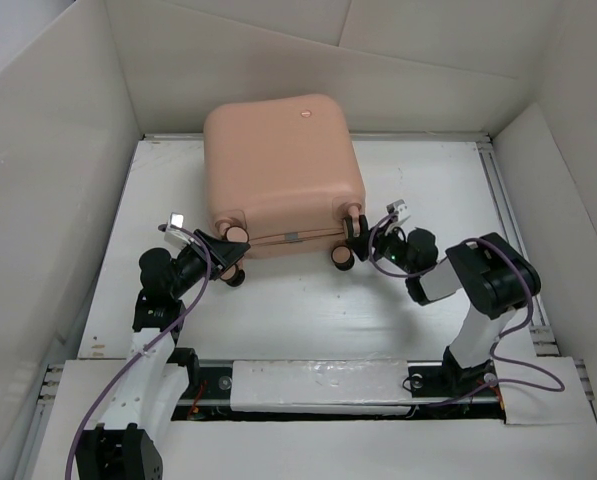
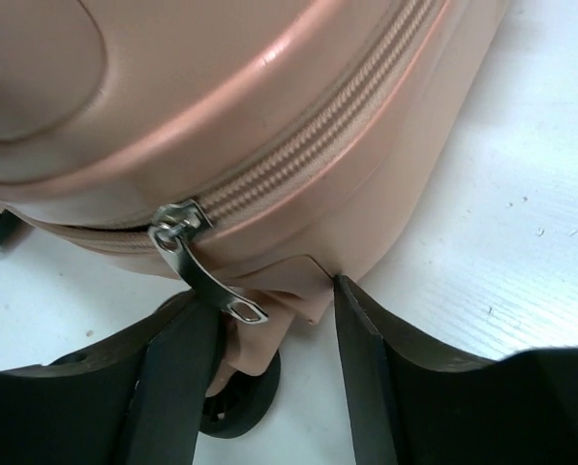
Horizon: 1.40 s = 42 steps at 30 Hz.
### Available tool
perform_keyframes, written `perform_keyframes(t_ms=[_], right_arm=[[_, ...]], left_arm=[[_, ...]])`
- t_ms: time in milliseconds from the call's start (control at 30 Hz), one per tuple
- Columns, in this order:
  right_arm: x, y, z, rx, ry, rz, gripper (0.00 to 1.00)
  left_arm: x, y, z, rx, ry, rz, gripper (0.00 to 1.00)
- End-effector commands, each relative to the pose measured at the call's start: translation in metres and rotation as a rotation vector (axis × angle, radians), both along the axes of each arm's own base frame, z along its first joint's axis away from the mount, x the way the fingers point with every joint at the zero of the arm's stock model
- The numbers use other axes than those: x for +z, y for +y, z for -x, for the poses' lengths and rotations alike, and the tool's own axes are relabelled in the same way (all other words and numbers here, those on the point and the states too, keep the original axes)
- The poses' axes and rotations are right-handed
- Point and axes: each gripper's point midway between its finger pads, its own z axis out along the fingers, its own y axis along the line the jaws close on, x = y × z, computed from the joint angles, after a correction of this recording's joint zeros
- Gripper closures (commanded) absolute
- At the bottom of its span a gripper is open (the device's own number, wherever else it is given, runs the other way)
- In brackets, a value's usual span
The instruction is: Pack the luggage
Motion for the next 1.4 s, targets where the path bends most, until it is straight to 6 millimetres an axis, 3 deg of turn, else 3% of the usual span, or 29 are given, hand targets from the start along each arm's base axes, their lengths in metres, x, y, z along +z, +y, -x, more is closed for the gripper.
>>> perform_keyframes(t_ms=[0,300,533,600,733,767,833,900,967,1000,1033,1133,1200,1233,1367], right_arm=[[0.146,0.008,-0.004,0.029,-0.504,-0.187,0.43],[0.165,0.004,0.002,0.023,-0.531,-0.122,0.5],[0.159,0.011,-0.002,0.041,-0.511,-0.117,0.77],[0.162,0.015,0.004,0.043,-0.518,-0.15,0.89],[0.158,0.02,0.018,0.033,-0.48,-0.211,0.98],[0.147,0.026,0.026,0.026,-0.441,-0.229,0.99],[0.147,0.034,0.041,0.023,-0.42,-0.306,1.0],[0.152,0.051,0.06,0.005,-0.419,-0.383,1.0],[0.137,0.075,0.078,0.018,-0.34,-0.416,1.0],[0.143,0.079,0.071,-0.055,-0.332,-0.453,1.0],[0.136,0.088,0.071,-0.077,-0.318,-0.44,1.0],[0.135,0.112,0.078,-0.143,-0.311,-0.447,1.0],[0.123,0.128,0.086,-0.171,-0.3,-0.407,1.0],[0.121,0.121,0.077,-0.272,-0.283,-0.406,1.0],[0.106,0.11,0.083,-0.437,-0.263,-0.337,1.0]], left_arm=[[0.058,-0.004,0.003,-0.057,-0.31,-0.061,1.0],[0.058,-0.003,0.001,-0.047,-0.31,-0.061,1.0],[0.058,-0.003,0.001,-0.047,-0.31,-0.061,1.0],[0.056,-0.003,0.0,-0.048,-0.301,-0.061,1.0],[0.053,-0.004,0.0,-0.056,-0.308,-0.052,1.0],[0.055,-0.004,0.001,-0.055,-0.308,-0.042,1.0],[0.06,-0.006,0.002,-0.063,-0.315,-0.024,1.0],[0.062,-0.006,0.001,-0.063,-0.316,-0.014,1.0],[0.064,-0.006,0.0,-0.063,-0.321,-0.003,1.0],[0.065,-0.007,0.0,-0.063,-0.311,0.009,1.0],[0.067,-0.007,0.0,-0.063,-0.322,0.008,1.0],[0.074,-0.009,0.005,-0.081,-0.33,0.026,1.0],[0.077,-0.009,0.007,-0.081,-0.341,0.025,1.0],[0.077,-0.009,0.007,-0.081,-0.334,0.033,1.0],[0.079,-0.011,0.012,-0.101,-0.338,0.04,1.0]])
